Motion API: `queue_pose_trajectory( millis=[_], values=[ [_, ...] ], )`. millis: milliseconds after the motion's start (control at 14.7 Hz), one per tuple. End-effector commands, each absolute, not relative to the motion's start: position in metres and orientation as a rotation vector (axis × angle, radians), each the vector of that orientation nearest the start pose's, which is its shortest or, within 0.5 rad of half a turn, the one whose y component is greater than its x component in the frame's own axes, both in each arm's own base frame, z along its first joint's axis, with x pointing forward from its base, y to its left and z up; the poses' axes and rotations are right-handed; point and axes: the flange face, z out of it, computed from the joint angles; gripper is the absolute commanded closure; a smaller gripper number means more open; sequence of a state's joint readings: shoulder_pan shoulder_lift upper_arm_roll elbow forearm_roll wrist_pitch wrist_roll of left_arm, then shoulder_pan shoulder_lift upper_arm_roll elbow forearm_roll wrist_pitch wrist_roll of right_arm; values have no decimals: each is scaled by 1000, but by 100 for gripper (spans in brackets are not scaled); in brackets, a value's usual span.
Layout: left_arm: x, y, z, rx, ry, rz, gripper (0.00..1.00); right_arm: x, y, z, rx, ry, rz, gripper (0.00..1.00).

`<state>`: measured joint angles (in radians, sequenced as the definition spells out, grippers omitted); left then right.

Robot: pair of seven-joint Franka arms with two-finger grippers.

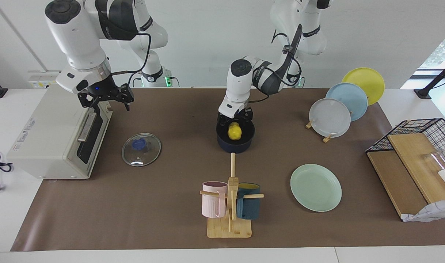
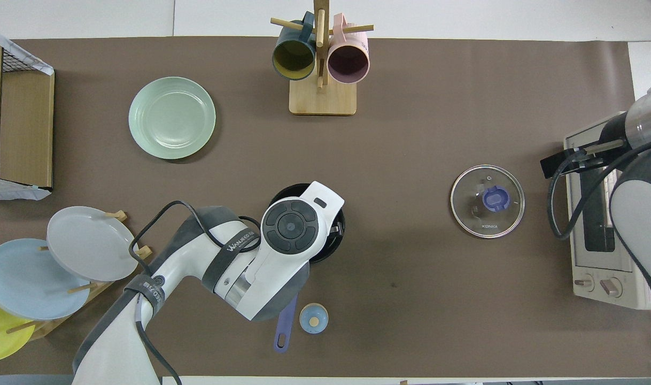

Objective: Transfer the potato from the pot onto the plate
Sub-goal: 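Grasp the yellow potato inside the pot with the left gripper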

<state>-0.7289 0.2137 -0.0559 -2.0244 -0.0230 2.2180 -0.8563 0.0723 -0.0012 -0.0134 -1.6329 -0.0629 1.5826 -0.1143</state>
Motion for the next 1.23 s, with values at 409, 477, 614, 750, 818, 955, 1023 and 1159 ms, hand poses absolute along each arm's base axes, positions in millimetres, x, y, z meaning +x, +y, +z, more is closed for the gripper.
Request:
queue_pose_trajectory(
  millis=[409,477,614,750,818,955,1023,1159],
  values=[
    [397,-427,316,-3116,-105,89,0,558,21,606,-3175,-130,146,0],
    [397,-427,316,-3114,-105,91,0,558,20,607,-3182,-130,149,0],
    [398,-426,316,-3115,-107,89,1,561,20,601,-3209,-140,167,0],
    [400,-424,315,-3115,-106,88,21,561,18,602,-3203,-132,169,0],
    [402,-422,315,-3114,-108,89,35,561,19,603,-3203,-134,164,0],
    [405,-420,315,-3115,-99,87,63,561,15,603,-3192,-120,164,0],
    [406,-419,315,-3114,-97,88,76,560,15,605,-3191,-120,162,0],
    [407,-418,316,-3113,-89,90,100,560,14,606,-3188,-115,159,0]
  ],
)
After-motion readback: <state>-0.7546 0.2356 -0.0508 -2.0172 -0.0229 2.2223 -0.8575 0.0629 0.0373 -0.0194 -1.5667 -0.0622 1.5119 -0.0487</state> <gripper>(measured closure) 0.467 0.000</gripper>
